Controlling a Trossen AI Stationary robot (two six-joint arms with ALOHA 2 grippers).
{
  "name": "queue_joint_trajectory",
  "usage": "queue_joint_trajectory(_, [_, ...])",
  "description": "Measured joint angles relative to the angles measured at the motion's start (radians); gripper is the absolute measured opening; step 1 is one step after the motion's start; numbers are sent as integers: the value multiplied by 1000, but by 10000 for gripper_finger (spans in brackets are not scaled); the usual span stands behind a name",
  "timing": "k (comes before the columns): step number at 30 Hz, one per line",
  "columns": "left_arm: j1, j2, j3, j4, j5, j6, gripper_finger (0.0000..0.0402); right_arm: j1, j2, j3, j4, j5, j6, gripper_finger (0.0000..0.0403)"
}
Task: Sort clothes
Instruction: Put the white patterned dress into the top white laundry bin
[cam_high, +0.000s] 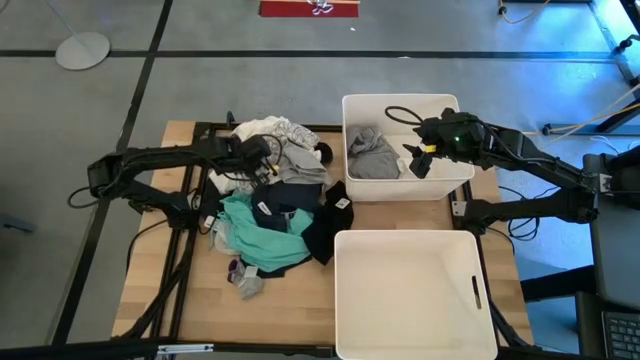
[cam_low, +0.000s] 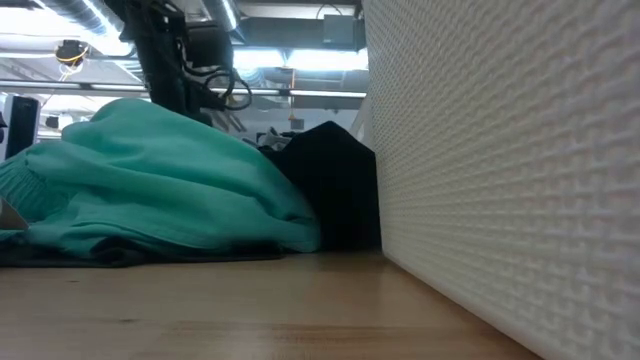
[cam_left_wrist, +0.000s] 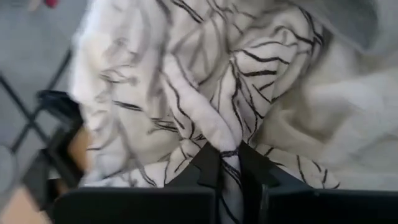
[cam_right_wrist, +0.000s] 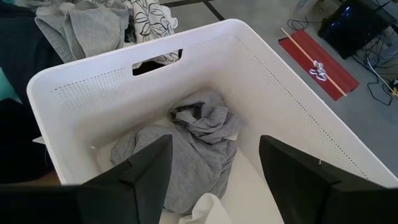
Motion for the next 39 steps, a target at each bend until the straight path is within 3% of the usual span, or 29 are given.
queue_joint_trajectory(5, [-29,-31,79,-34,-80,46,9,0,0,0,0,0,1,241])
queue_joint_trajectory(13, [-75,-139,238,-6,-116,127,11,0,0,0,2,0,1,241])
queue_joint_trajectory(25, [-195,-244,294,284,-113,314,13,0,1,0,159,-14,-41,241])
queue_joint_trajectory(29, [-223,-246,294,348,-48,375,11,0,19,0,277,-148,-68,241])
queue_joint_trajectory(35, [-259,-246,294,419,84,371,18,0,106,0,476,-463,-110,241])
queue_joint_trajectory(39, [-282,-246,294,432,160,379,14,1,190,0,600,-577,-110,241])
